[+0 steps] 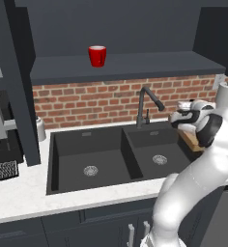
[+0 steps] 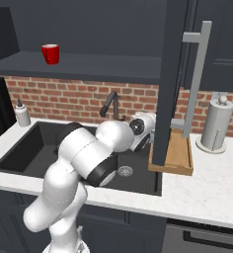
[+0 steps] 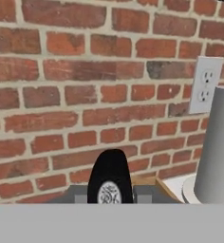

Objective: Pick the kettle from the counter and place it on the tray. Then pick the mug from the cabinet and place it on the tray. Then close the cabinet doors.

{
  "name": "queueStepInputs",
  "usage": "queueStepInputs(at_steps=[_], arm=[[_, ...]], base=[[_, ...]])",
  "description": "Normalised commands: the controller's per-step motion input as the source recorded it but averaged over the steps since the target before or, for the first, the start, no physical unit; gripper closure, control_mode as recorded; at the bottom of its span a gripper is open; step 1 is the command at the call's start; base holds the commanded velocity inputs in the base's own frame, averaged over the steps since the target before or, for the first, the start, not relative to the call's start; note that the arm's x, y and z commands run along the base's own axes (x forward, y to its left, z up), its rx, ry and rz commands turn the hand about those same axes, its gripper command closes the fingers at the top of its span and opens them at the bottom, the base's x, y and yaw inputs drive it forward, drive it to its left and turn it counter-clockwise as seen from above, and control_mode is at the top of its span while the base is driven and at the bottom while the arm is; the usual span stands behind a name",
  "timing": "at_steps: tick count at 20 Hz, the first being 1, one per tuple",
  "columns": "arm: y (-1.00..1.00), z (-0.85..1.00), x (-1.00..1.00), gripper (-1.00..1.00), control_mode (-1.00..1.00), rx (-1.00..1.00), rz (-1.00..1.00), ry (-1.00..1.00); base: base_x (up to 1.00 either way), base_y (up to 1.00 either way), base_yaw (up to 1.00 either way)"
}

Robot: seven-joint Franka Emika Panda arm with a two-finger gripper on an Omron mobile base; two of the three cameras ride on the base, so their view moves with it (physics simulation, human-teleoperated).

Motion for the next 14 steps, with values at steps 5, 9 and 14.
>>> queueStepInputs(at_steps=[5, 9, 14], arm=[[-0.38, -0.30, 0.01, 1.00, -1.00, 0.00, 0.00, 0.00], [-0.26, -0.26, 0.12, 1.00, -1.00, 0.00, 0.02, 0.00], [-0.14, -0.16, 0.29, 1.00, -1.00, 0.00, 0.05, 0.00]], base=[[0.00, 0.00, 0.00], [0.00, 0.00, 0.00], [0.00, 0.00, 0.00]])
